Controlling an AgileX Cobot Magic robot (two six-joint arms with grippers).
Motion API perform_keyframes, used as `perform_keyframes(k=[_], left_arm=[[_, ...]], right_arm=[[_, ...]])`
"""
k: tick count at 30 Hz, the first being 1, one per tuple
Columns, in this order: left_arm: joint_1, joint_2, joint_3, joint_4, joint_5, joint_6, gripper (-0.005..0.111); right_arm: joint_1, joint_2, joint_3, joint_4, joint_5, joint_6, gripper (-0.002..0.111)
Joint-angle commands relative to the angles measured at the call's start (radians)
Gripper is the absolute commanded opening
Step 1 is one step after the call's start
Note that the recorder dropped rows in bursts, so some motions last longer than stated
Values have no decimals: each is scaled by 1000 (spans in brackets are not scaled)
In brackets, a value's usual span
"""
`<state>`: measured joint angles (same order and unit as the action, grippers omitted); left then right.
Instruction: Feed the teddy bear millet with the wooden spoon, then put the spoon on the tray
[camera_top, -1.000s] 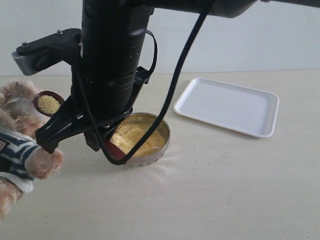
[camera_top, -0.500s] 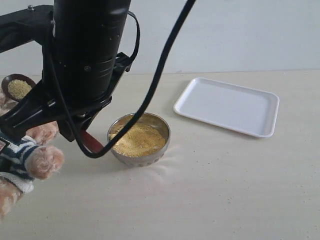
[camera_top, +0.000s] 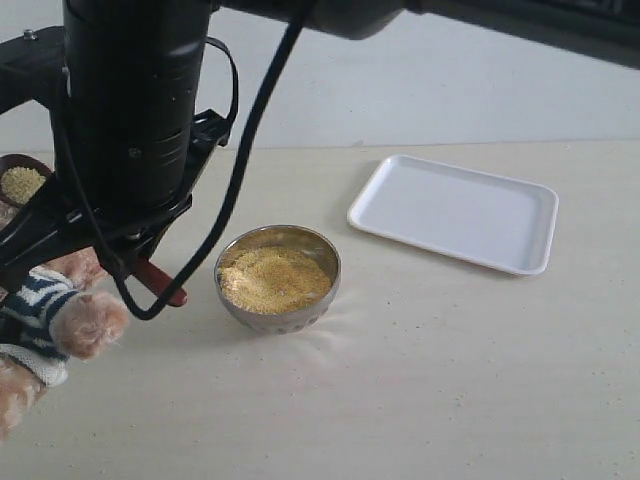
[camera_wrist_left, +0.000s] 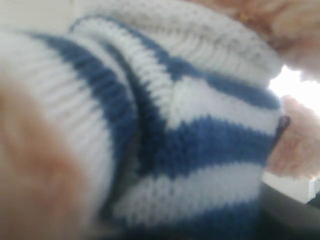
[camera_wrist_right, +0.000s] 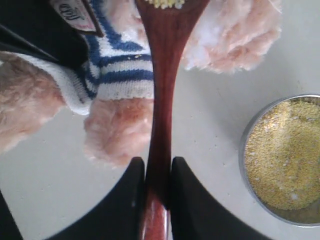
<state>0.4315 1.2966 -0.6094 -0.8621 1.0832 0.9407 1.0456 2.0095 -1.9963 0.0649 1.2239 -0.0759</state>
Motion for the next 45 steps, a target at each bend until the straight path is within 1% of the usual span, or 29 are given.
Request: perform_keyframes(k=[1, 7, 13, 17, 26, 34, 45], left_arm=[[2, -16, -3, -19, 8, -5, 7], [2, -16, -3, -19, 5, -5, 7], [2, -16, -3, -19, 5, -5, 7], [2, -16, -3, -19, 5, -5, 7], [2, -16, -3, -19, 5, -5, 7], [2, -16, -3, -19, 5, -5, 7], [2, -16, -3, -19, 5, -5, 7]], right_arm=[[11, 28, -32, -50, -3, -13, 3], [34, 58, -40, -158, -3, -23, 3], [97, 60, -40, -419, -3, -44, 3], [140, 64, -40, -529, -3, -67, 3], [196, 119, -40, -657, -3, -94, 3], [202, 133, -40, -750, -3, -88, 3], [211, 133, -40, -858, -3, -28, 3]])
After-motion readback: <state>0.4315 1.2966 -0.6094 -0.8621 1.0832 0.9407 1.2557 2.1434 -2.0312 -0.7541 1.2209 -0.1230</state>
